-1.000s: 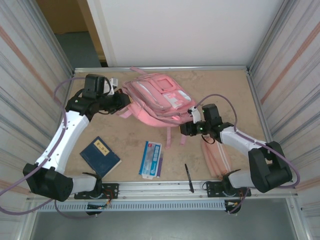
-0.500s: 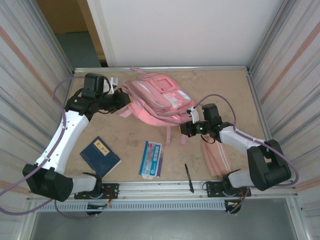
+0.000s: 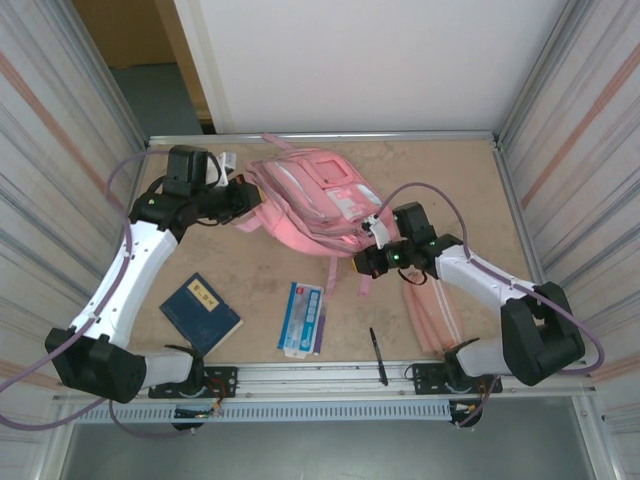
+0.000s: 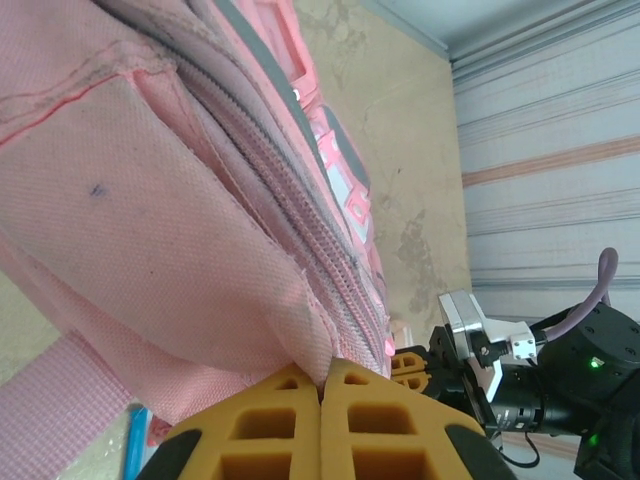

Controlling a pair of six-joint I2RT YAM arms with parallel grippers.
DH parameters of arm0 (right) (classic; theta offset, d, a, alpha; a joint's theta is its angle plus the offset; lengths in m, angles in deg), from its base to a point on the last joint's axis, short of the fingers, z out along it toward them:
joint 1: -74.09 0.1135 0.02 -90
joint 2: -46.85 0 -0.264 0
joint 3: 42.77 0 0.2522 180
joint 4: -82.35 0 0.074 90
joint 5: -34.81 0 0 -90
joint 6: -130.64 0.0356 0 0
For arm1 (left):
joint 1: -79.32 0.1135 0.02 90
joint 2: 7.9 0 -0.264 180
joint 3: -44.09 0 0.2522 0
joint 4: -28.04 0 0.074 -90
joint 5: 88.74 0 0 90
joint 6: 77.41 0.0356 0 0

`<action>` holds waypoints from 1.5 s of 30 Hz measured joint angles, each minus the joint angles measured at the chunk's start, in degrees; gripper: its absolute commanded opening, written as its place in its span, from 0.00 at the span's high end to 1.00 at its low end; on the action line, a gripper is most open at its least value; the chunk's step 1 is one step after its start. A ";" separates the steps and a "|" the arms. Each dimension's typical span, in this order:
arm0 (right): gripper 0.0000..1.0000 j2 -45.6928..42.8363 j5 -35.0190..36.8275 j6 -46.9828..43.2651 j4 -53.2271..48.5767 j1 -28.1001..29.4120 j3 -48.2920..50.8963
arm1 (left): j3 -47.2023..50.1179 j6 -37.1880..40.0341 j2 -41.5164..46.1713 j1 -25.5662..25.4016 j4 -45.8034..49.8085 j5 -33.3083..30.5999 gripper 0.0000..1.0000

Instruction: Pack the student bag

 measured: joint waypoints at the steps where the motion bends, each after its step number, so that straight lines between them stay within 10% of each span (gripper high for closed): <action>1: 1.00 0.17 0.09 -0.02 -1.36 0.02 -1.07 | 0.26 -0.02 0.00 0.00 -1.01 0.24 1.00; 45: 0.96 33.79 1.92 12.72 -22.73 11.93 -34.23 | 17.66 -6.38 -18.23 -3.80 -31.04 -10.51 0.93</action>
